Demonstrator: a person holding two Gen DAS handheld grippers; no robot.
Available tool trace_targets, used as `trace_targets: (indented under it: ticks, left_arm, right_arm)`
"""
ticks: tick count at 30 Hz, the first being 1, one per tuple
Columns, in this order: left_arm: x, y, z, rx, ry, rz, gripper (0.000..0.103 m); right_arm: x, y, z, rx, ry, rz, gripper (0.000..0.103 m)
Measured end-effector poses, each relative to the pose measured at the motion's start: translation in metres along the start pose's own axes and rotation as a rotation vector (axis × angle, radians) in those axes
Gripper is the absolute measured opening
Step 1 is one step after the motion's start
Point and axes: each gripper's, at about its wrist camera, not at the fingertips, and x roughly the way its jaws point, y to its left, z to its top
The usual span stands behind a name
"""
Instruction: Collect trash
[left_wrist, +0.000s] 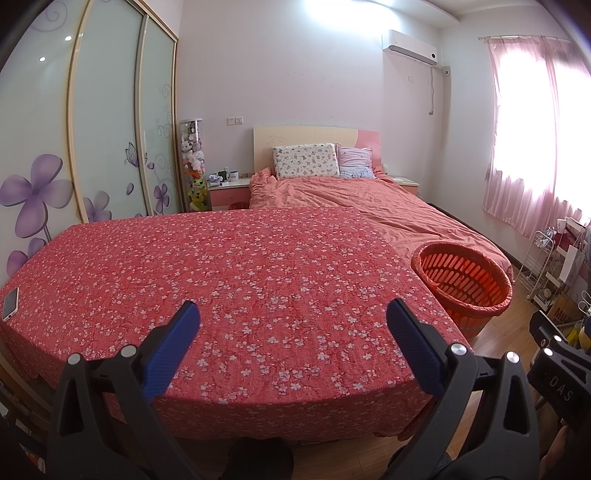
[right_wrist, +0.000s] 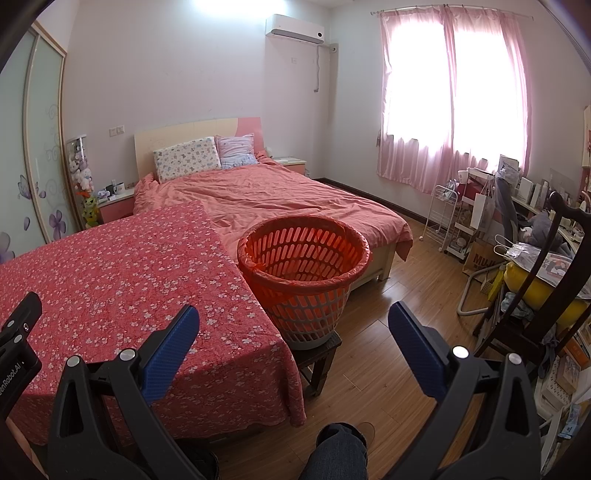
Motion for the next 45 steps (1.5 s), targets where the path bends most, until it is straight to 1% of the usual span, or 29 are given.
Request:
trace_targets:
  ticks: [45]
  left_arm:
    - [-0.0029,-0.0036,-0.0026,-0.002,0.004,0.013,0.099]
  right_arm:
    - [-0.0001,0.0002,0.0009,0.000,0.004,0.000,0.101]
